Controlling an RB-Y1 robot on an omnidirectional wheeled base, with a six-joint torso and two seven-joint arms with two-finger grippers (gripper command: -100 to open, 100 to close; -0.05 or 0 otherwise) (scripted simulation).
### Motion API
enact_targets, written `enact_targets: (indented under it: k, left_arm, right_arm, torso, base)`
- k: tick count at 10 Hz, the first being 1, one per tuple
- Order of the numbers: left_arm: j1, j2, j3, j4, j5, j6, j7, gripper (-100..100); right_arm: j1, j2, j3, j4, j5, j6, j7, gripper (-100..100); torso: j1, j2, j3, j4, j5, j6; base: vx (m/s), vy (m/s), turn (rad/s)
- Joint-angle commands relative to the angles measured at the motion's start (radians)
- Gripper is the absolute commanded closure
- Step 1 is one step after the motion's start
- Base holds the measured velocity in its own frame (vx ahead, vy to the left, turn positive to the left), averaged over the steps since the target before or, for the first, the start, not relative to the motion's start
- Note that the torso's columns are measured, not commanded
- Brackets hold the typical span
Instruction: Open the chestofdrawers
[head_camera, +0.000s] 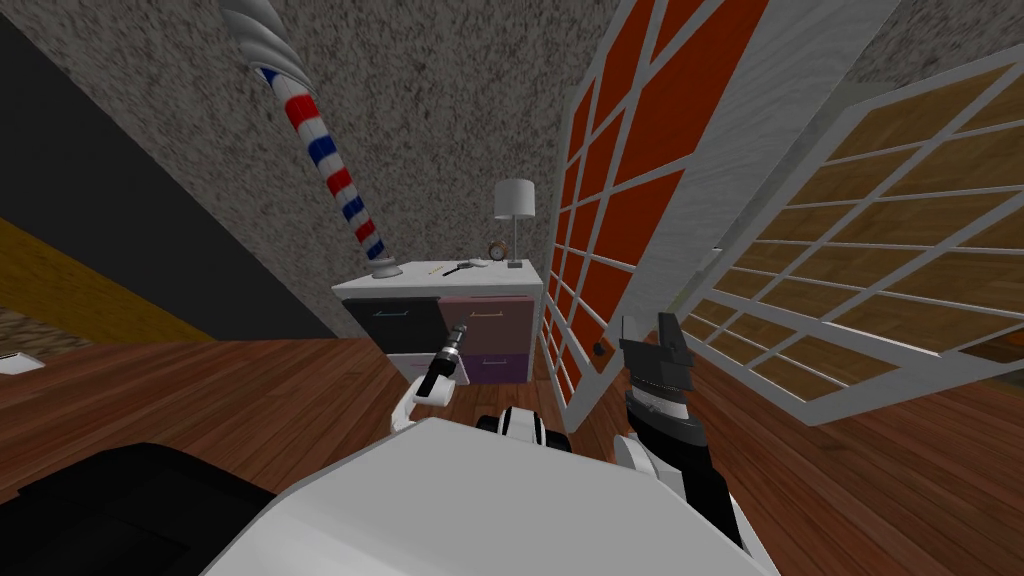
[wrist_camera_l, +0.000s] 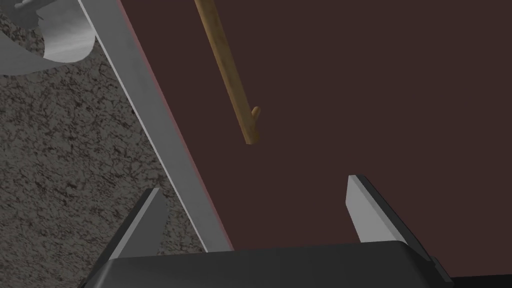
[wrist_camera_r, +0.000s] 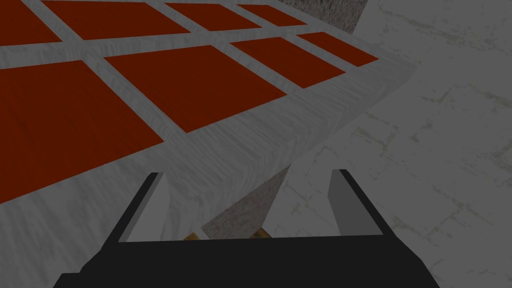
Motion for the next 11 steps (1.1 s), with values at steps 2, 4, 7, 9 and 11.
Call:
enact_targets:
  k: [2,4,7,9,11]
  left_arm:
    - [-0.001,-0.079,0.003,-0.028,0.002,0.024,0.000,-100]
    - [-0.001,-0.135,0.004,-0.033,0.002,0.025,0.000,-100]
    - [0.000,-0.165,0.003,-0.034,0.002,0.025,0.000,-100]
    - [0.001,-0.168,0.007,-0.076,0.003,0.066,-0.002,-100]
    - [0.000,-0.167,0.004,-0.038,0.002,0.028,0.000,100]
  right_arm:
    - [0.000,0.000,0.000,0.000,0.000,0.000,0.000,0]
    - [0.000,0.000,0.000,0.000,0.000,0.000,0.000,0]
    - [0.000,0.000,0.000,0.000,0.000,0.000,0.000,0]
    - [0.000,0.000,0.000,0.000,0.000,0.000,0.000,0]
    - [0.000,0.000,0.000,0.000,0.000,0.000,0.000,0]
  torso:
    - [-0.001,0.003,0.001,0.000,0.000,0.000]
    - [-0.002,0.008,0.005,0.002,-0.001,0.000]
    - [0.000,0.004,0.002,0.001,0.000,0.000]
    - [-0.001,0.000,0.000,0.000,0.000,0.000]
    - [0.000,0.004,0.002,0.001,0.000,0.000]
  base:
    - [0.061,0.012,-0.002]
    - [0.006,-0.001,0.000]
    - [0.000,0.000,0.000]
    - [0.089,0.005,-0.020]
    - [-0.004,-0.002,0.014]
